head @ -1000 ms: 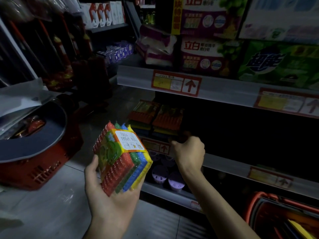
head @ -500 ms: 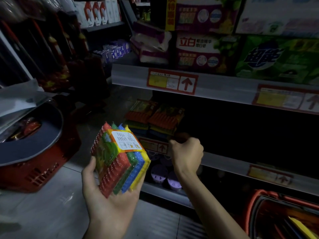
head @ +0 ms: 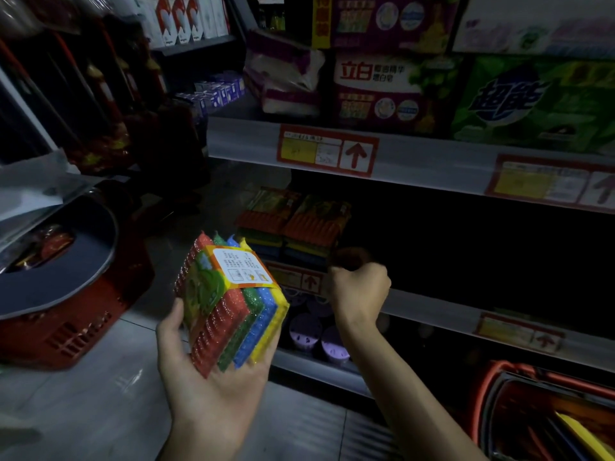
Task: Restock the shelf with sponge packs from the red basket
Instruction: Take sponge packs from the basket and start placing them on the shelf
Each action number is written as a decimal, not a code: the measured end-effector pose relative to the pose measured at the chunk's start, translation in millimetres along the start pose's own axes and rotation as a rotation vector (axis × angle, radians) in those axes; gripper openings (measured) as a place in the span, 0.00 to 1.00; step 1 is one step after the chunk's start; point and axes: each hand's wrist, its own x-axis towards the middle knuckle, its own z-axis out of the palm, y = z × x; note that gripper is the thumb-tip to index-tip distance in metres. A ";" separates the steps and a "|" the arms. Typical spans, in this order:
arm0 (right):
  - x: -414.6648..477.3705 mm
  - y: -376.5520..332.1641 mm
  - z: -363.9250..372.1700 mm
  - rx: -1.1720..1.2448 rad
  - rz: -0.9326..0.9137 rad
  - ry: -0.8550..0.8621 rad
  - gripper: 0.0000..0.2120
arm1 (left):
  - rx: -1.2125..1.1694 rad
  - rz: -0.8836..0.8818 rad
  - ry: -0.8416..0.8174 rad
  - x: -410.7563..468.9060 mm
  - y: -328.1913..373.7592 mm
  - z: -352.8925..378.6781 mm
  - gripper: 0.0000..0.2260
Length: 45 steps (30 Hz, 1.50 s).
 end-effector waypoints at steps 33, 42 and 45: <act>-4.9 31.8 -41.6 0.062 -0.248 -0.232 0.13 | 0.211 -0.091 -0.001 2.0 -16.6 10.3 0.19; -21.1 22.9 -95.0 0.410 -0.017 -0.463 0.07 | 0.362 -0.127 -0.085 8.1 -43.1 20.5 0.14; -28.3 21.0 -119.5 0.445 0.111 -0.637 0.22 | 0.467 -0.120 -0.121 6.0 -51.4 29.4 0.14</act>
